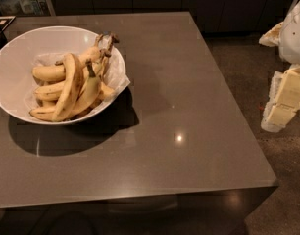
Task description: Pick banana from white bowl
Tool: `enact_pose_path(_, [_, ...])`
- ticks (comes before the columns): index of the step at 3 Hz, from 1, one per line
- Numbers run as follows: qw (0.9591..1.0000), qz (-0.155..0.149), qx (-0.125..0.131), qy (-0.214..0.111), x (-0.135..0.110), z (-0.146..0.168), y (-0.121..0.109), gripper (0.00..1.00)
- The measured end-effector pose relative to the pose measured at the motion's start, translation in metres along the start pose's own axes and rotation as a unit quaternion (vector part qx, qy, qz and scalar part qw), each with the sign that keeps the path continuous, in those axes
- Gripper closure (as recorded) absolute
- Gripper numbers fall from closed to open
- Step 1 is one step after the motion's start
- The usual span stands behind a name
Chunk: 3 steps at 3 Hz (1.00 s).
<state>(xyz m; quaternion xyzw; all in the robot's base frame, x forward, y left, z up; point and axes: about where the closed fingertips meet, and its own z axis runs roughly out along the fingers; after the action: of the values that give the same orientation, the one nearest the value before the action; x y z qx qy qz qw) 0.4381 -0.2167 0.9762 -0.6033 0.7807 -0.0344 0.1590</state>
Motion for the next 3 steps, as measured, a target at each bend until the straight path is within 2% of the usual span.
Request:
enact_pose_path(1, [1.0,0.0,0.0,0.0,0.0,0.0,0.0,0.0])
enact_pose_path(2, [1.0,-0.002,0.004,0.008,-0.01,-0.005,0.001,0.0])
enact_pose_path(3, [0.9992,-0.026,-0.002,0.032,-0.034,-0.009,0.003,0.0])
